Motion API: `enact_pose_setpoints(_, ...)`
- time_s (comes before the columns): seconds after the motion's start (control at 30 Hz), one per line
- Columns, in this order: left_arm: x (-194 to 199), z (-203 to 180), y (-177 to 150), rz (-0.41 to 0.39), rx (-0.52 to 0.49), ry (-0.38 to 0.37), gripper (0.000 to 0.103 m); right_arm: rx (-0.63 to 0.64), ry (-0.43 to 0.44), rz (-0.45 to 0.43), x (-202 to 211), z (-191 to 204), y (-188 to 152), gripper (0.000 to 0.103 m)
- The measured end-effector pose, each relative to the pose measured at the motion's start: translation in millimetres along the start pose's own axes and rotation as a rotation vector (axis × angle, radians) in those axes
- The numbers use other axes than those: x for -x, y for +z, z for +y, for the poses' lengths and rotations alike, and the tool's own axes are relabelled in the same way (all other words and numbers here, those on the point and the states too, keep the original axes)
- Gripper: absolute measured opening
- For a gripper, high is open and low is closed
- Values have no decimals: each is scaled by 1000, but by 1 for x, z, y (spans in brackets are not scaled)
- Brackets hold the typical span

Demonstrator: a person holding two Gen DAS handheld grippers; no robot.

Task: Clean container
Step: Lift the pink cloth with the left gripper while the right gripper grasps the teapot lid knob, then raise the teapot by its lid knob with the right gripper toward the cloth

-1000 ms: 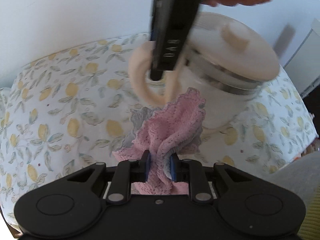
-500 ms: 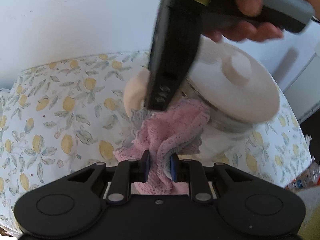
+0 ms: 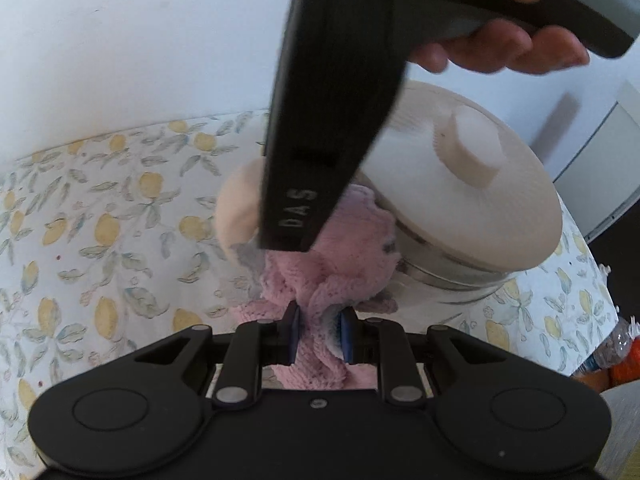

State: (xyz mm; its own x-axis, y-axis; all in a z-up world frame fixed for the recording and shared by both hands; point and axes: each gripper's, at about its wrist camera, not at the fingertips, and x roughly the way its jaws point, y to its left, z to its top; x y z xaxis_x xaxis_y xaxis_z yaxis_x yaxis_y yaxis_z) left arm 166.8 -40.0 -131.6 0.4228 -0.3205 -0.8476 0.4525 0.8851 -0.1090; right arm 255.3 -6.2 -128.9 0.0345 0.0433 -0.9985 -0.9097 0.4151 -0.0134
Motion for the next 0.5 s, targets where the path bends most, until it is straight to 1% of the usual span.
enact_pose_setpoints(0.3, -20, -2, -2, 10, -26, -4, 18, -14, -15, -25, 1, 2, -4, 38)
enact_pose_setpoints(0.5, -33, -1, -4, 17, -45, -5, 18, -41, 1, -38, 2, -4, -6, 38)
